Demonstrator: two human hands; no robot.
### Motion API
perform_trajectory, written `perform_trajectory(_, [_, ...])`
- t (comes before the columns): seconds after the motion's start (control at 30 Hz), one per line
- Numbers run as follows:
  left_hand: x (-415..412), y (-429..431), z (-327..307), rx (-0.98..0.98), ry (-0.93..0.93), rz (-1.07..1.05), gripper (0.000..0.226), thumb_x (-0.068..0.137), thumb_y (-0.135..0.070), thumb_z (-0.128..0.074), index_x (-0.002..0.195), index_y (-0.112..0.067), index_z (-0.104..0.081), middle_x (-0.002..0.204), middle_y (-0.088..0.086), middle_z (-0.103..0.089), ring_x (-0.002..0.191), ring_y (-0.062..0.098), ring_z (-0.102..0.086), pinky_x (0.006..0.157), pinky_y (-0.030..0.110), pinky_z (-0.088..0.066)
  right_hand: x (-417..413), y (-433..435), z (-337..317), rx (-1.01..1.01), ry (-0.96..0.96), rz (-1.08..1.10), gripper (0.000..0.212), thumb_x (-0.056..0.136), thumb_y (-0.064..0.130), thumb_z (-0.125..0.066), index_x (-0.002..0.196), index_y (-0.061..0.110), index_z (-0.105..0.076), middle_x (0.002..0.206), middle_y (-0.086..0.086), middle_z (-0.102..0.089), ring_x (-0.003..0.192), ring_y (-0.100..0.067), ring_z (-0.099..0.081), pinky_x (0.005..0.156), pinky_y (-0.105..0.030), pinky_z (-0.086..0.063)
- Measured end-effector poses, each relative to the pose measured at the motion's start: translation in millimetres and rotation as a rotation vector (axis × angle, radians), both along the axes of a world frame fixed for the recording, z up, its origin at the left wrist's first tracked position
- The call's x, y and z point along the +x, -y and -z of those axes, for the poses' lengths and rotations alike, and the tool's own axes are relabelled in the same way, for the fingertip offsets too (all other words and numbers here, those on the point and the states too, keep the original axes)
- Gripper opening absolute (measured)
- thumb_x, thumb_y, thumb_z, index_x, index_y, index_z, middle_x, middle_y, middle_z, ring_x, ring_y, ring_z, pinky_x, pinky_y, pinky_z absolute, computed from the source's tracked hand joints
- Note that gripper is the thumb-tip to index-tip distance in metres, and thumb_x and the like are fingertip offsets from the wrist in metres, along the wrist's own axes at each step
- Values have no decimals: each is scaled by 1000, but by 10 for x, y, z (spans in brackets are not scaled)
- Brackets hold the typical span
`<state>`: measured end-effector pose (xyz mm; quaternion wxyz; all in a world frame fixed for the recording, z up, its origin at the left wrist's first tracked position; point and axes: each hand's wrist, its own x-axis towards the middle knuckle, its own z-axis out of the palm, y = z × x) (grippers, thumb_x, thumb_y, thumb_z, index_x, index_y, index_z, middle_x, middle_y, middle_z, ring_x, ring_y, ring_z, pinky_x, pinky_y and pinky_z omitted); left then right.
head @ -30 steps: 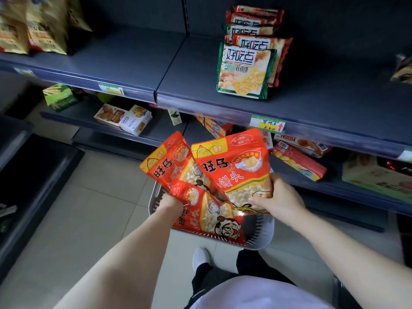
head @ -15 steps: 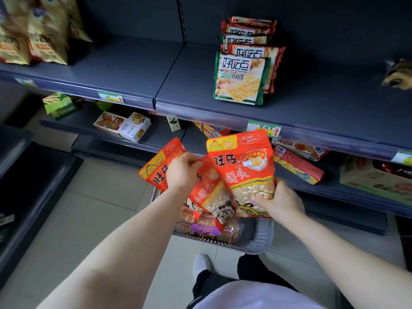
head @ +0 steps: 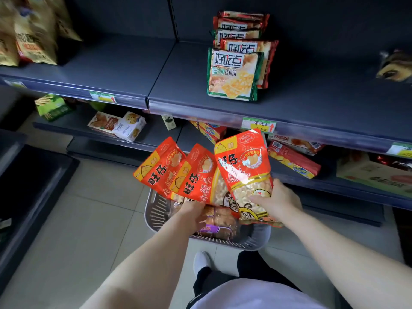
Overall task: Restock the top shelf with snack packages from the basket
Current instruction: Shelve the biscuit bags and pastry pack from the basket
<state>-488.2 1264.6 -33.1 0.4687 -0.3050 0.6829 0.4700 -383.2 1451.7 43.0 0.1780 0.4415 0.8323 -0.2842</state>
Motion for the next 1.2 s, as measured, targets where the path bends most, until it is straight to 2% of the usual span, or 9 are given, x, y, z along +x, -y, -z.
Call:
perform_trajectory(0.2, [70, -243, 139, 81, 51, -126, 4, 95, -12, -55, 98, -12, -58, 80, 5, -61, 67, 19, -56, 58, 30, -46, 97, -124, -102, -22, -89, 62, 52, 72, 53, -76, 98, 18, -48, 100, 1, -65, 95, -26, -63, 78, -39, -52])
perform_trajectory(0.3, [53, -418, 182, 139, -51, -284, 16, 88, -15, -69, 101, -6, -62, 84, 9, -69, 58, 19, -64, 54, 28, -52, 179, -250, -154, -46, -117, 69, 47, 73, 51, -76, 99, 23, -49, 98, 7, -62, 98, -23, -62, 74, -34, -47])
perform_trajectory(0.37, [40, -563, 245, 187, -115, -353, 33, 83, -16, -76, 112, -7, -62, 98, 12, -74, 76, 27, -72, 70, 39, -60, 223, -336, -166, -52, -131, 79, 46, 74, 51, -76, 101, 26, -48, 96, 9, -59, 99, -22, -62, 71, -31, -43])
perform_trajectory(0.5, [142, -759, 246, 98, -160, -220, 52, 76, -13, -83, 119, -5, -55, 108, 17, -69, 101, 36, -69, 90, 46, -57, 282, -446, -137, -82, -163, 160, 49, 72, 52, -77, 104, 24, -51, 102, 7, -63, 97, -21, -62, 77, -35, -49])
perform_trajectory(0.67, [115, -693, 212, -63, -249, 38, 41, 80, -28, -80, 108, -3, -64, 95, 16, -70, 84, 34, -67, 77, 42, -57, 357, -492, -100, -108, -164, 198, 51, 72, 55, -76, 104, 23, -52, 101, 7, -63, 94, -19, -62, 79, -38, -53])
perform_trajectory(0.73, [66, -625, 143, -24, -328, 86, 32, 85, -30, -75, 109, -12, -62, 103, 9, -70, 89, 28, -67, 81, 40, -57, 377, -493, -105, -105, -162, 202, 51, 72, 55, -76, 103, 23, -52, 100, 7, -63, 94, -19, -62, 78, -38, -53])
perform_trajectory(0.87, [-36, -507, -115, 108, -418, 42, 22, 96, -27, -63, 113, -17, -55, 99, 2, -69, 73, 14, -65, 56, 25, -50, 419, -419, -85, -124, -209, 275, 48, 72, 52, -77, 102, 24, -52, 99, 7, -63, 91, -19, -62, 79, -40, -54])
perform_trajectory(1.03, [-344, -230, -457, 152, -519, 62, 20, 94, -36, -63, 107, -22, -56, 105, 1, -68, 98, 23, -66, 92, 44, -53, 410, -189, -100, -171, -351, 421, 47, 71, 47, -79, 105, 24, -55, 103, 4, -66, 93, -22, -64, 84, -45, -54])
perform_trajectory(1.2, [-534, 1, -709, 219, -631, 85, 24, 94, -32, -65, 110, -17, -56, 102, 2, -68, 86, 18, -67, 81, 38, -56, 467, 98, -182, -164, -485, 524, 43, 72, 46, -78, 103, 27, -53, 102, 6, -65, 94, -21, -64, 84, -49, -54])
